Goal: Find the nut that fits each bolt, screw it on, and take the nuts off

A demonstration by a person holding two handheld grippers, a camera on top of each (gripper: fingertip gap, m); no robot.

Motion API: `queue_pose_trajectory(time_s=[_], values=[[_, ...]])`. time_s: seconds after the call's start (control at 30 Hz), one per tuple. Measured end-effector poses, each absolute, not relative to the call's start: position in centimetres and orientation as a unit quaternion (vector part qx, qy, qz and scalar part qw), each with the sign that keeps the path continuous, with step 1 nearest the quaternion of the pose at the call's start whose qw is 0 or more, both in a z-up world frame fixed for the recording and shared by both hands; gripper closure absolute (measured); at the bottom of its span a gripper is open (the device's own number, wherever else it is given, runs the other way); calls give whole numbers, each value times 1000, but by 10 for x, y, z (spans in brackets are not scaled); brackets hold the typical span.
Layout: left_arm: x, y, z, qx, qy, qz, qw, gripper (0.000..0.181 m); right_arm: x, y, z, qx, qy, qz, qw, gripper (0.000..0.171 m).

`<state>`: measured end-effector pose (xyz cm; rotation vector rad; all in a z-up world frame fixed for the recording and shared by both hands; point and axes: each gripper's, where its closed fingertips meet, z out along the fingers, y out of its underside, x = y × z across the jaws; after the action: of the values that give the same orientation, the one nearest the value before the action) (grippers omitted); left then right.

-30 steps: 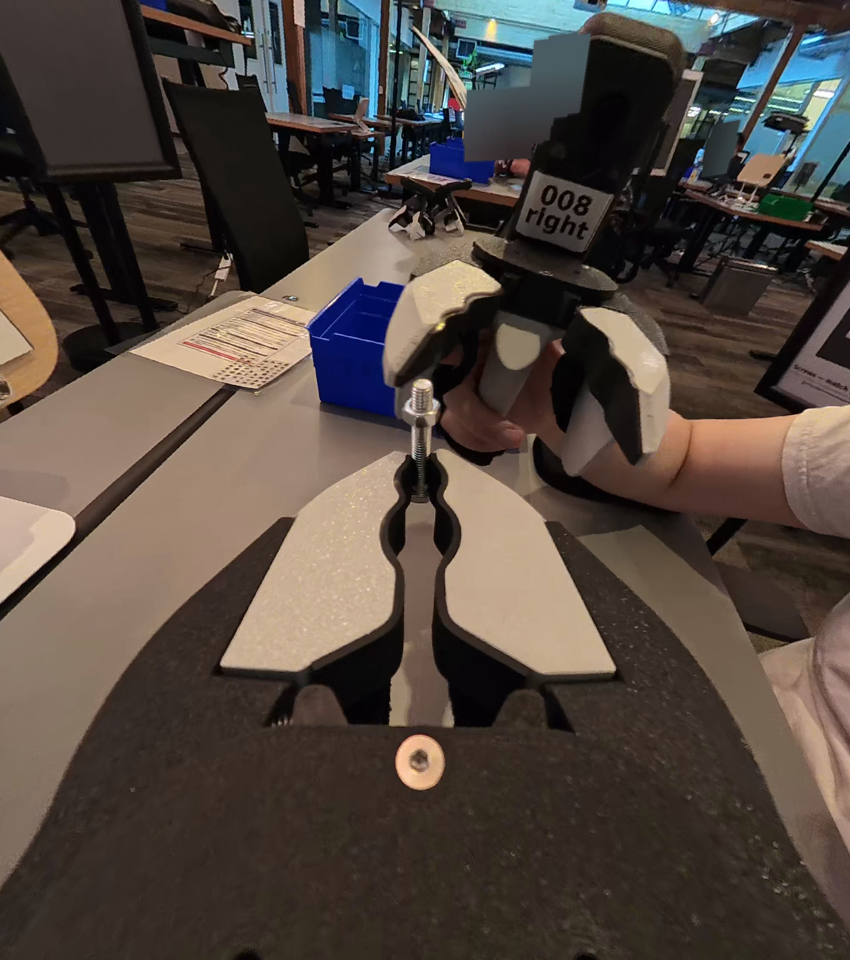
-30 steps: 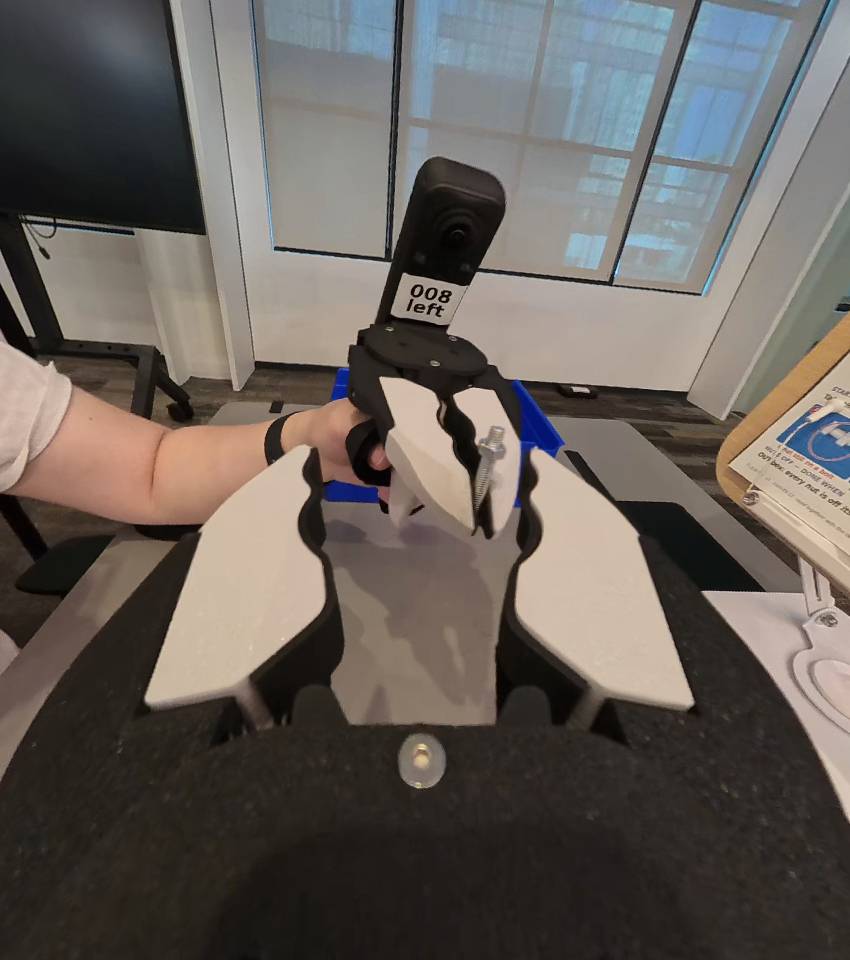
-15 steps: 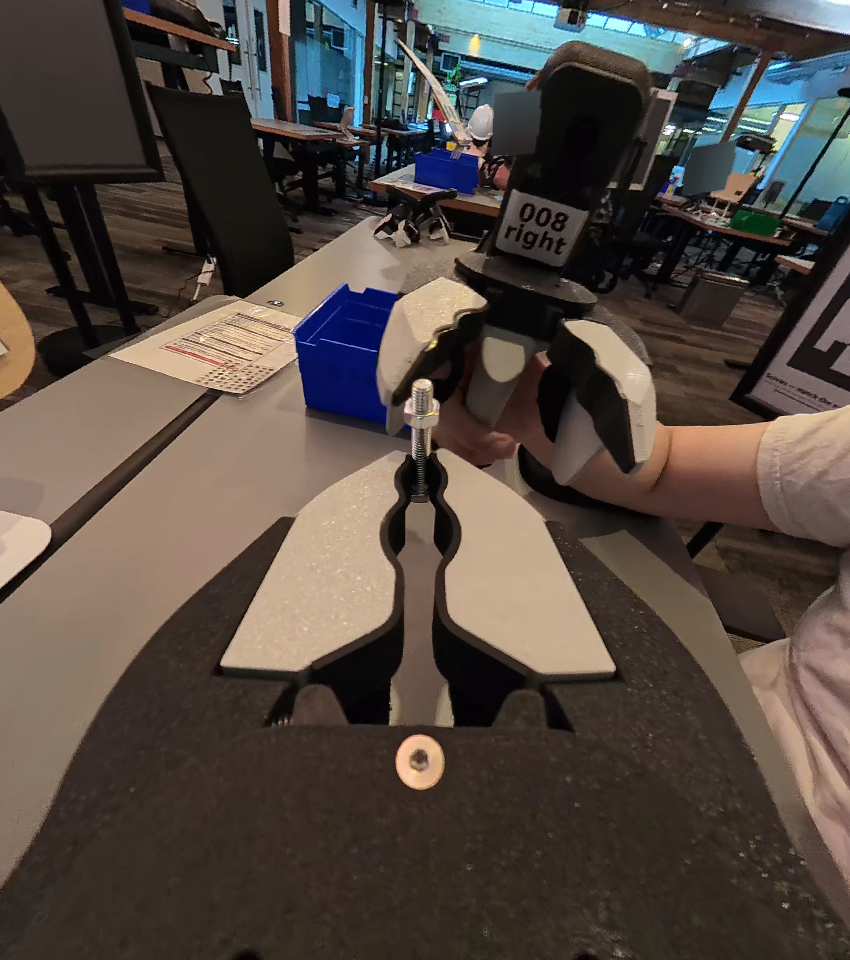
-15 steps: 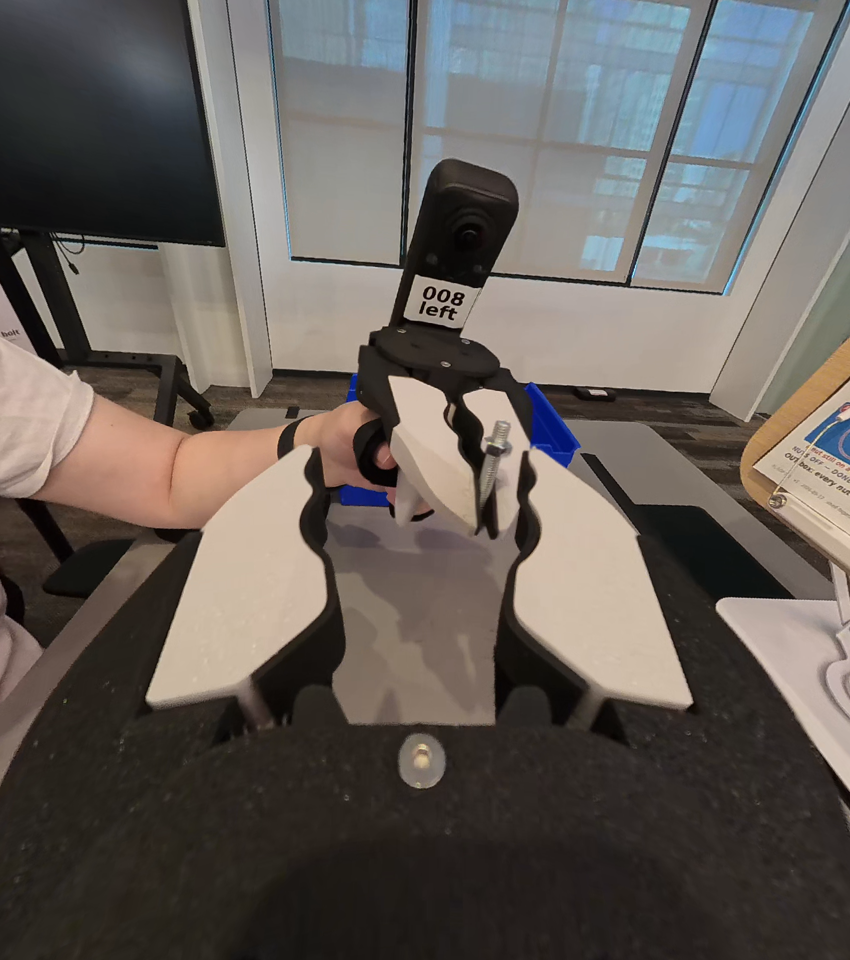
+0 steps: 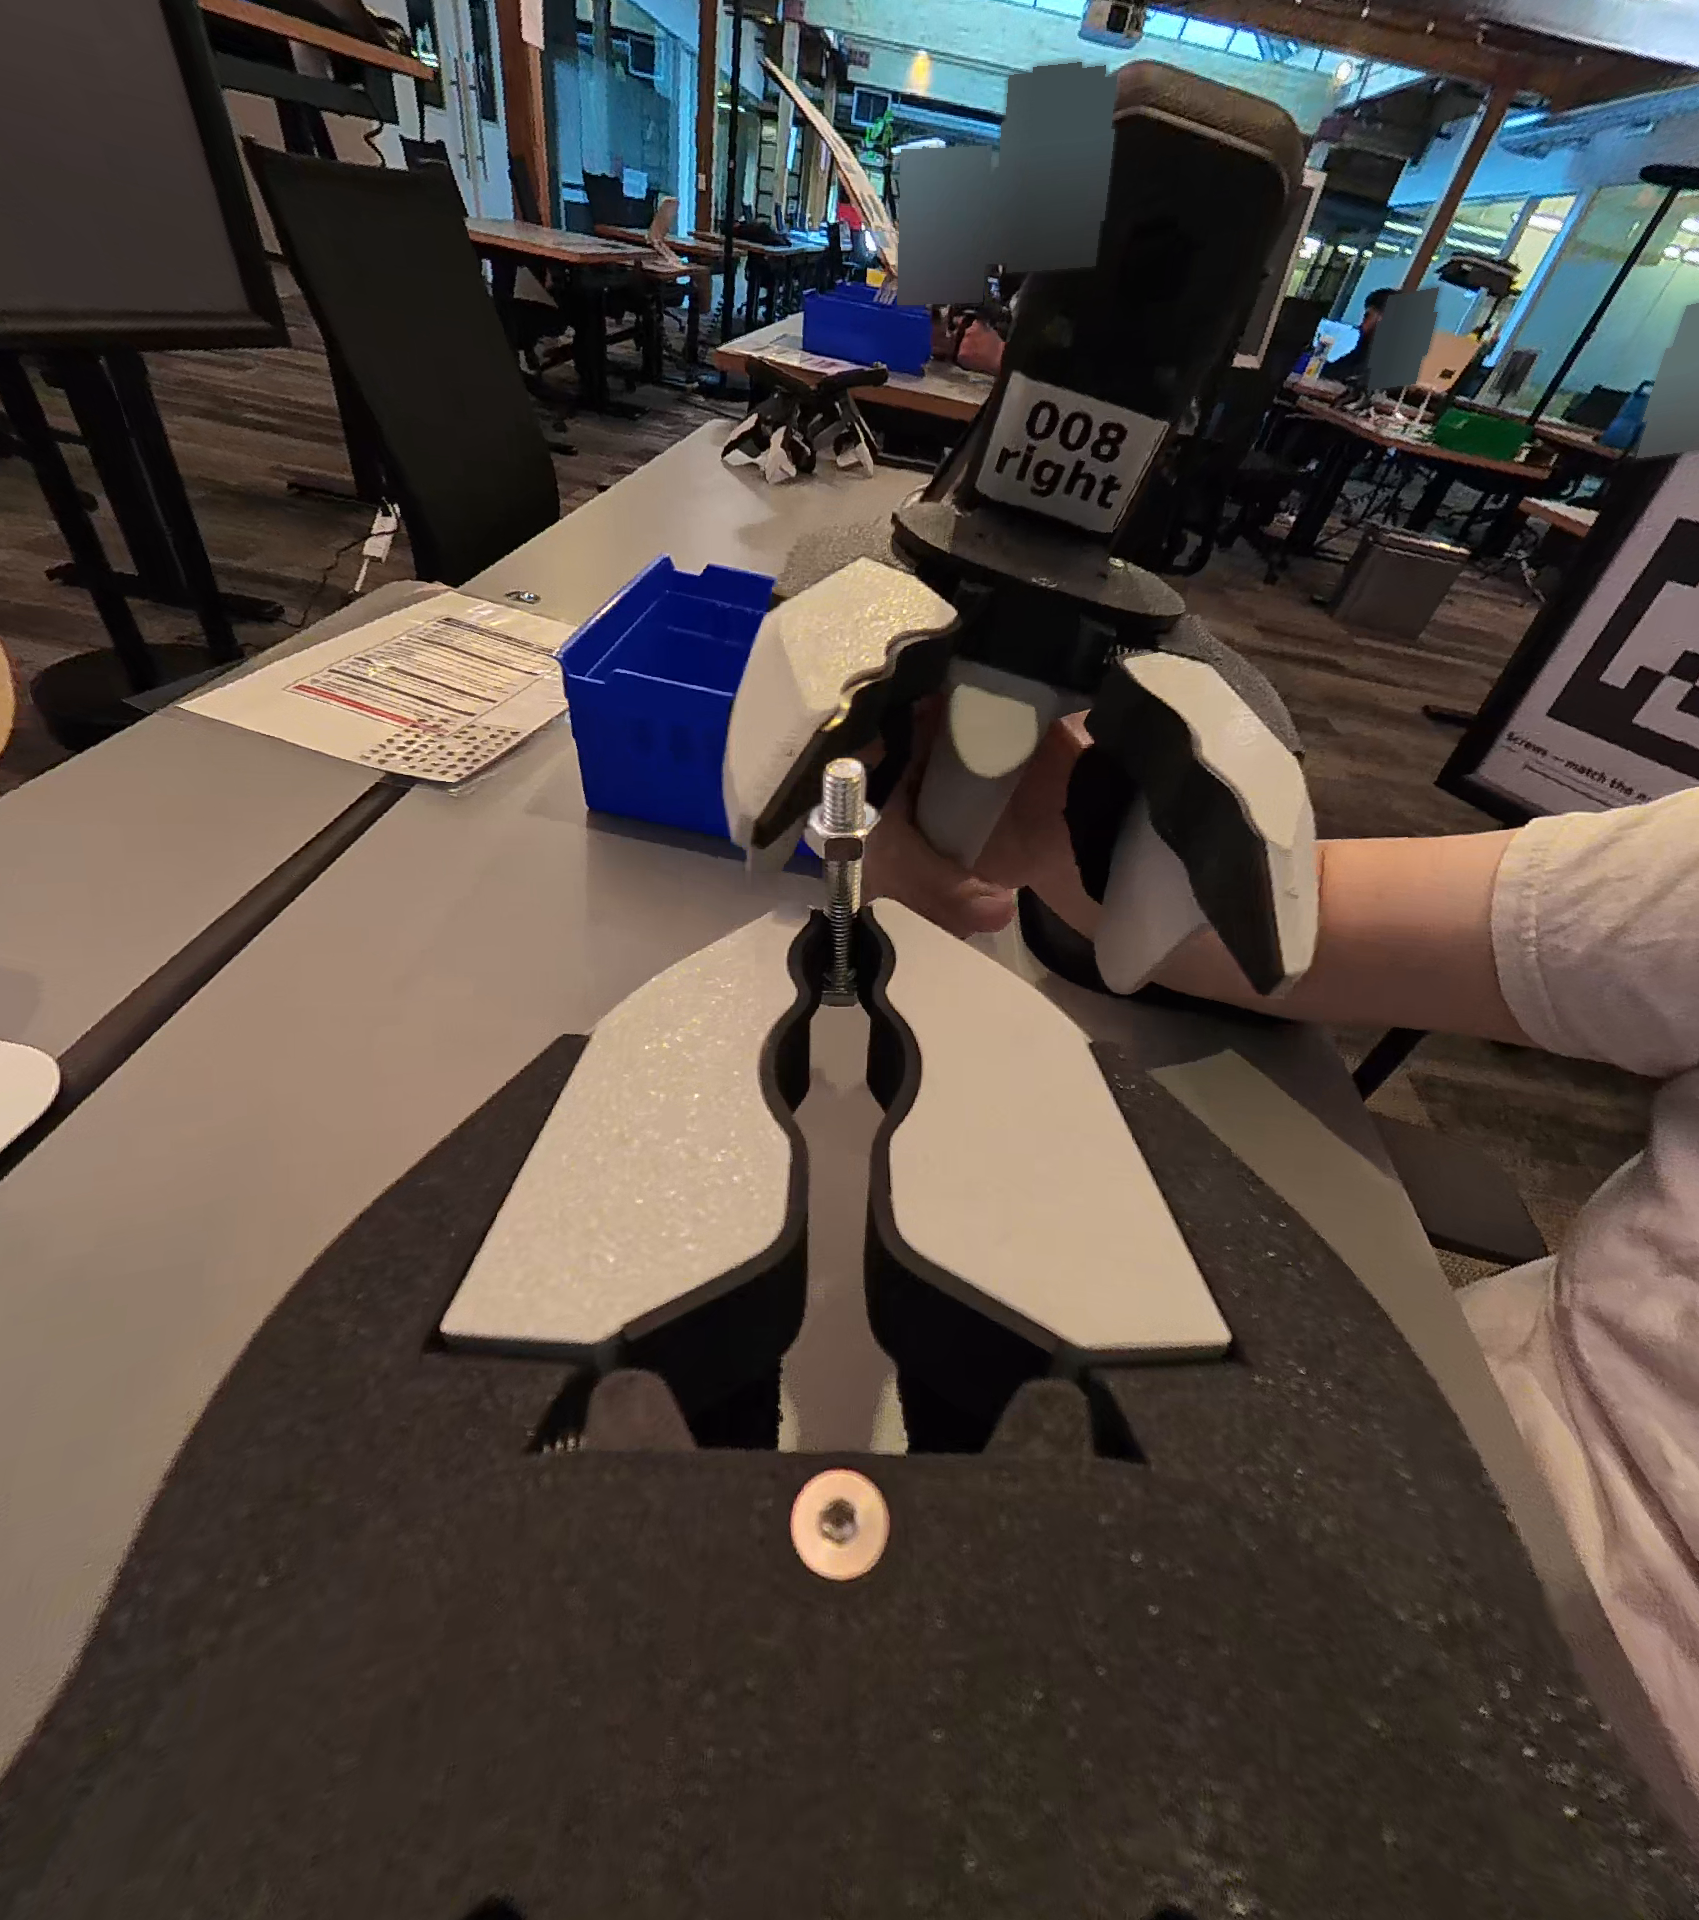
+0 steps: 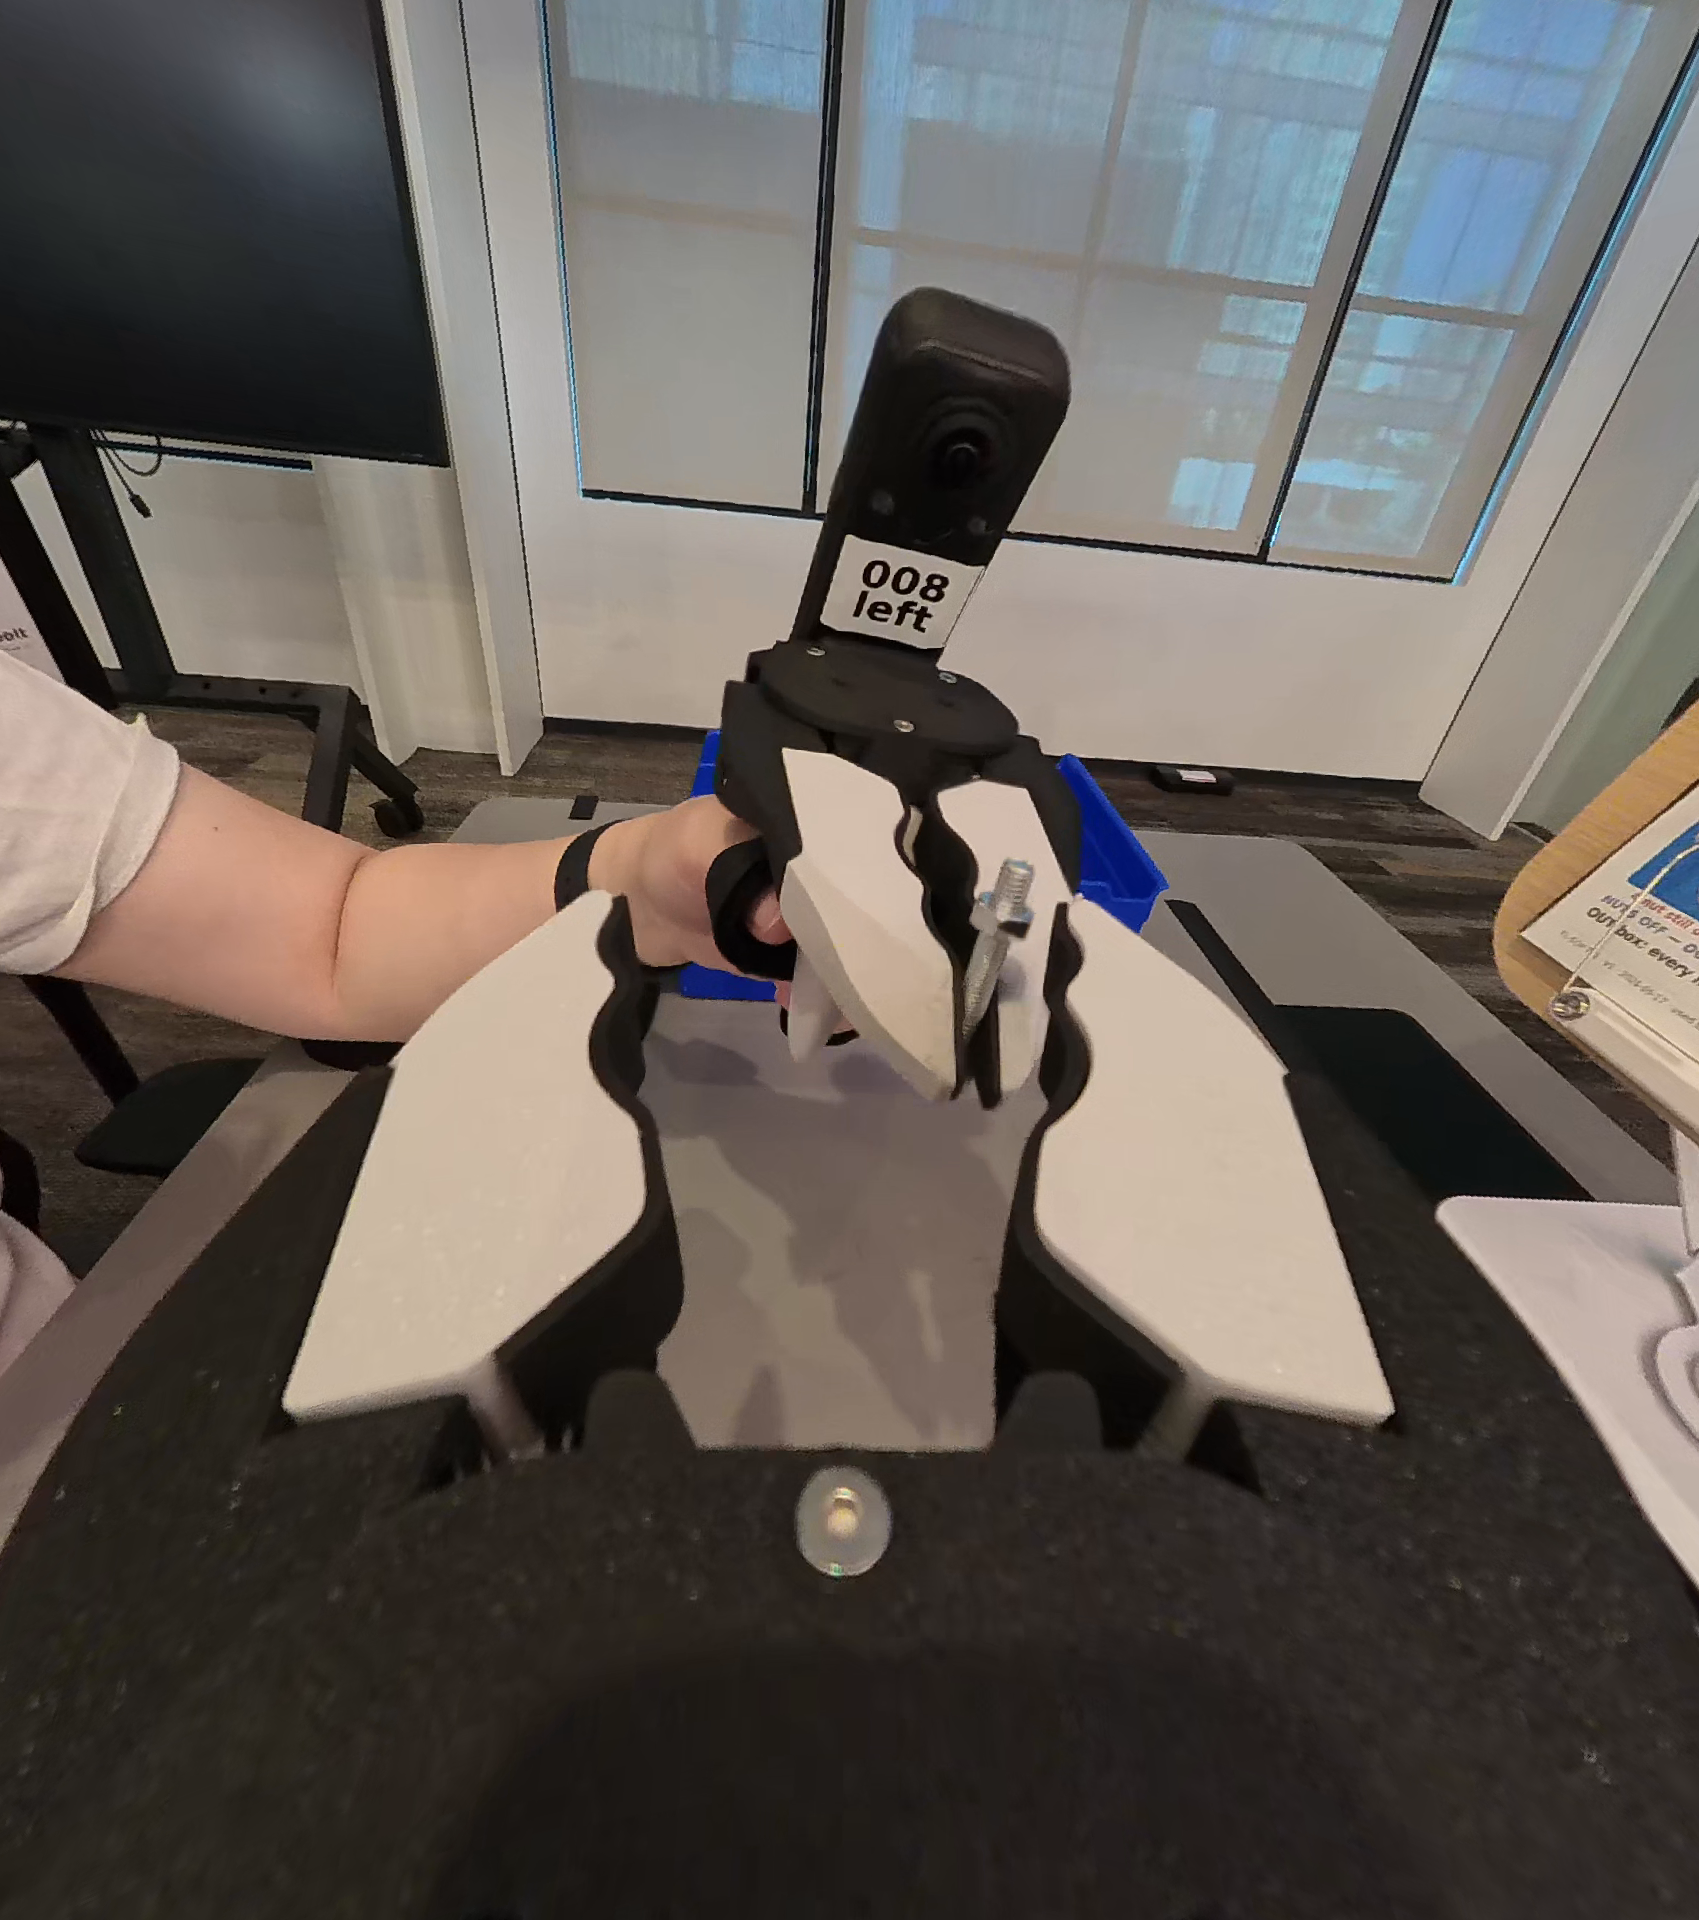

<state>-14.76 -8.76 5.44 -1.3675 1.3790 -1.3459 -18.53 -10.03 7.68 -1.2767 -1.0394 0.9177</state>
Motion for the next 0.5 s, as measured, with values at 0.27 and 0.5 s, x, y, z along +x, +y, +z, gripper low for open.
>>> queue_pose_trajectory(time_s=[0.27, 0.5], values=[[-149, -82, 53, -543, 544, -500, 398, 177, -184, -101, 74, -551, -459, 382, 582, 98], [-148, -90, 56, -530, 542, -532, 377, 177, -181, -98, 78, -548, -435, 406, 588, 103]])
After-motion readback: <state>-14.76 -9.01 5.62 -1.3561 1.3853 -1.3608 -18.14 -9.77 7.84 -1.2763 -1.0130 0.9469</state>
